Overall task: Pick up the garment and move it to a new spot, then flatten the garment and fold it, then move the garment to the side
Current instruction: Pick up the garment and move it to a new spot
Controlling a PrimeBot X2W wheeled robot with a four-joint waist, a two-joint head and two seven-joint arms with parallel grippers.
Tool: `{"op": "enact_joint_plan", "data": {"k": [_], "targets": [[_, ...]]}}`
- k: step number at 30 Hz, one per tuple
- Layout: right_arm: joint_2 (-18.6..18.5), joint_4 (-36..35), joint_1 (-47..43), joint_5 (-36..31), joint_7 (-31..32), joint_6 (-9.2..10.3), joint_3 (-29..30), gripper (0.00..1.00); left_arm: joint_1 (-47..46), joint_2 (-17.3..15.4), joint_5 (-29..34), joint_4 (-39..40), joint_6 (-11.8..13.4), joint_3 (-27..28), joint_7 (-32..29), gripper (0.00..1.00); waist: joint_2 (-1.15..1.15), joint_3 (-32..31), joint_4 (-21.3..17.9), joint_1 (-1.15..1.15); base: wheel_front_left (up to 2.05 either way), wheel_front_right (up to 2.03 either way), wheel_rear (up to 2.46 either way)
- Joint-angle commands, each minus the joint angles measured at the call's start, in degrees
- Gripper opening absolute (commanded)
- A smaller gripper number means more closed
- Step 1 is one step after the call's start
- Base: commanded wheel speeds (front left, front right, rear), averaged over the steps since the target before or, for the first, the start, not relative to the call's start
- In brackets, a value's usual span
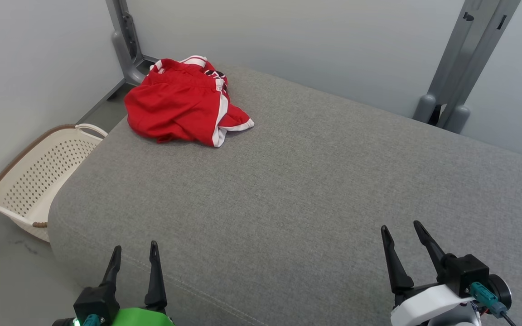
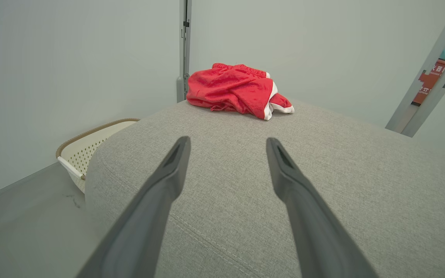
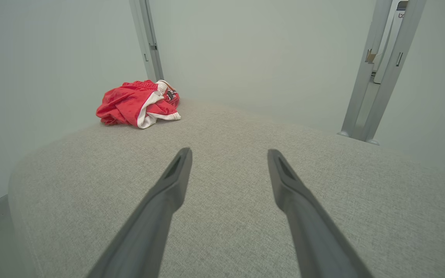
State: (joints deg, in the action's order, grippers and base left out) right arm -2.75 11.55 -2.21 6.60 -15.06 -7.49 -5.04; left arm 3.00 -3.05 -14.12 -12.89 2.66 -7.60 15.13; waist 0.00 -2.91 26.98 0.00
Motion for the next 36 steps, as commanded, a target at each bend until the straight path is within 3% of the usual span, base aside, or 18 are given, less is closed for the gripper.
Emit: {"op": "enact_joint_plan", "data": {"k": [1, 8, 12, 16, 22, 24, 26, 32, 36], "targets": [[-0.2, 0.0, 0.2, -0.3, -0.2, 0.00, 0.2, 1.00, 0.2, -0.1, 0.2, 0.2, -0.2, 0.2, 0.0, 1.00, 0.00, 0.2, 0.2, 0.00, 0.00, 0.00, 0.00], [-0.2, -0.5, 1.1, -1.3, -0.2, 0.00, 0.5, 1.00, -1.0, -0.6, 0.4, 3.1, 0.8, 3.0, 0.0, 1.00, 0.00, 2.2, -2.4, 0.00, 0.00, 0.00, 0.00], [-0.3, -1.6, 2.4, -2.3, -0.2, 0.00, 1.5, 1.00, -3.9, -3.1, 0.7, 6.0, 0.7, 5.8, 0.0, 1.00, 0.00, 4.6, -4.9, 0.00, 0.00, 0.00, 0.00], [-0.3, -3.1, 4.5, -4.6, -0.2, 0.00, 2.4, 1.00, -11.3, -7.9, 1.1, 9.1, 0.2, 8.8, -0.9, 1.00, 0.00, 9.1, -7.3, 0.00, 0.00, 0.00, 0.00], [-0.3, -4.1, 9.0, -8.4, -0.2, 0.00, 2.7, 1.00, -28.8, -18.3, 2.3, 10.3, -2.5, 11.5, -7.3, 1.00, 0.00, 16.3, -11.6, 0.00, 0.00, 0.00, 0.00], [-0.3, -4.9, 10.5, -9.6, 0.0, 0.00, 2.7, 1.00, -35.3, -22.0, 2.5, 8.8, -3.6, 12.2, -10.5, 1.00, 0.00, 18.7, -13.2, 0.00, 0.00, 0.00, 0.00], [-0.2, -5.8, 11.7, -10.9, 0.7, 0.00, 2.8, 1.00, -42.1, -23.6, 0.8, 6.7, -4.5, 12.9, -13.0, 1.00, 0.00, 20.9, -14.5, 0.00, 0.00, 0.00, 0.00], [-0.2, -9.1, 14.5, -14.3, 2.8, 0.00, 3.9, 1.00, -57.4, -25.5, -3.5, -6.6, -7.2, 12.0, -20.2, 1.00, 0.00, 26.7, -17.2, 0.00, 0.00, 0.00, 0.00], [-0.2, -10.9, 15.0, -15.1, 3.8, 0.00, 4.0, 1.00, -61.4, -24.4, -4.4, -16.8, -8.1, 10.1, -21.5, 1.00, 0.00, 29.3, -18.9, 0.00, 0.00, 0.00, 0.00]]}}
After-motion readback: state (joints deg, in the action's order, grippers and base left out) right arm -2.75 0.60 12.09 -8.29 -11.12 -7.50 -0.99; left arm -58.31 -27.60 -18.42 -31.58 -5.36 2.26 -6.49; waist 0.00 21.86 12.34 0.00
